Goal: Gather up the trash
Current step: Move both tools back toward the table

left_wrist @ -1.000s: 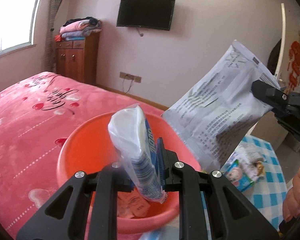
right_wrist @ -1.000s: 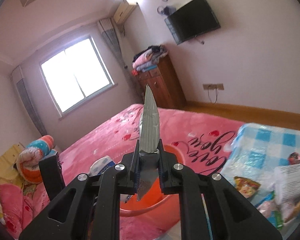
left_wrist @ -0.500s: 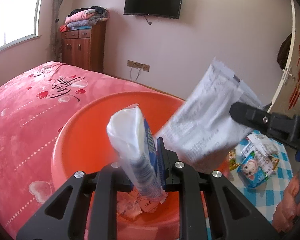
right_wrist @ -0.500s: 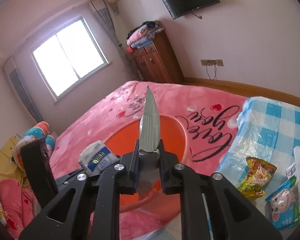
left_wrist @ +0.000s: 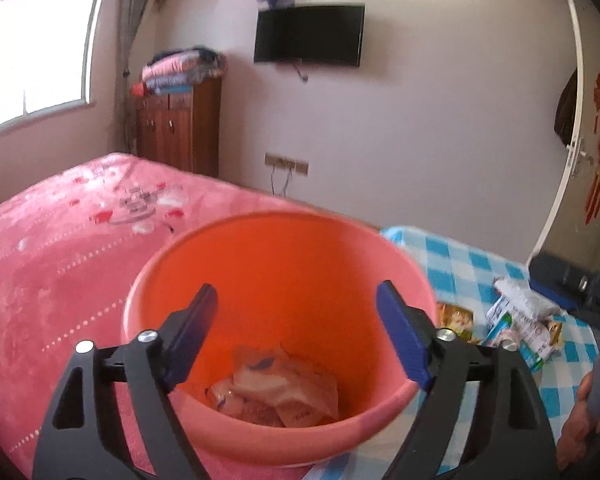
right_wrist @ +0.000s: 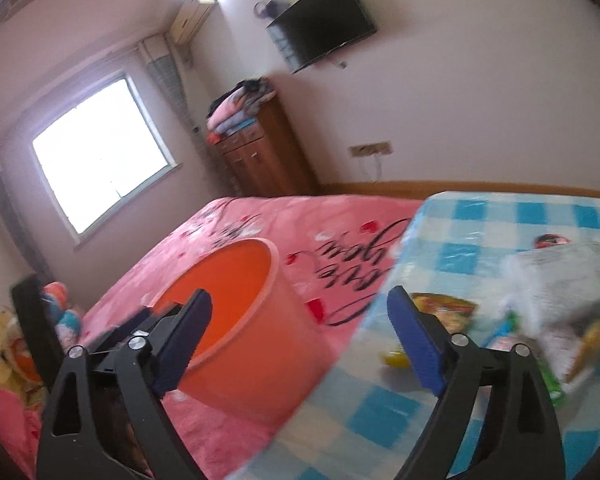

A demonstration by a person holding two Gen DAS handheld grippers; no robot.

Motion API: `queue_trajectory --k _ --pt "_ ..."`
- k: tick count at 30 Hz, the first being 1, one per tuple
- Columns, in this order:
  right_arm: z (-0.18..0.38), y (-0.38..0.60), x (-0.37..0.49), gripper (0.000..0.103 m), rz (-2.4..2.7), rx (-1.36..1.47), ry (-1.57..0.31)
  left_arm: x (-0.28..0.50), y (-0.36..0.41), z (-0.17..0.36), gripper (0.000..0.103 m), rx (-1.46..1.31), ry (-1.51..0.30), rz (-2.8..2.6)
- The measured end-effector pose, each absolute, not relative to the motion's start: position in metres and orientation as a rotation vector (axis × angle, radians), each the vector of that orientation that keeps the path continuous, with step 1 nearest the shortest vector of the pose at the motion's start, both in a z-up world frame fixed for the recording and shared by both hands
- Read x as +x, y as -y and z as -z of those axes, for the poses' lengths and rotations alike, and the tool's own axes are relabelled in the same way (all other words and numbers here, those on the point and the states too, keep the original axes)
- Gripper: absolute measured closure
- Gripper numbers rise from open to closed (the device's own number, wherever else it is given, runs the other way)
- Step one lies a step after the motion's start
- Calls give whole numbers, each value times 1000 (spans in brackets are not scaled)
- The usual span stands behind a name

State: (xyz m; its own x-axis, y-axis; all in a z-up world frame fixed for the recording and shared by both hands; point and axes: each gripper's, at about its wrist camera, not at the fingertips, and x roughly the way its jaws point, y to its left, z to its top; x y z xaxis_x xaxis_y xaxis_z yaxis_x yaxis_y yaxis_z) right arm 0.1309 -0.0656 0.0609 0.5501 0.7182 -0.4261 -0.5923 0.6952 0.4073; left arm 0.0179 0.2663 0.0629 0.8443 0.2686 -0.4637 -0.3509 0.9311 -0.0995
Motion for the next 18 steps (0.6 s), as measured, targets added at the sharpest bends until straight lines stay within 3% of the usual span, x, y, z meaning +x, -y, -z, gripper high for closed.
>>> queue_trajectory --k 6,18 --pt "-46 105 124 13 -662 199 -554 5 -246 -76 19 -179 -341 -243" --pt "-21 184 111 5 -449 160 -467 10 -199 -63 19 -191 -426 -128"
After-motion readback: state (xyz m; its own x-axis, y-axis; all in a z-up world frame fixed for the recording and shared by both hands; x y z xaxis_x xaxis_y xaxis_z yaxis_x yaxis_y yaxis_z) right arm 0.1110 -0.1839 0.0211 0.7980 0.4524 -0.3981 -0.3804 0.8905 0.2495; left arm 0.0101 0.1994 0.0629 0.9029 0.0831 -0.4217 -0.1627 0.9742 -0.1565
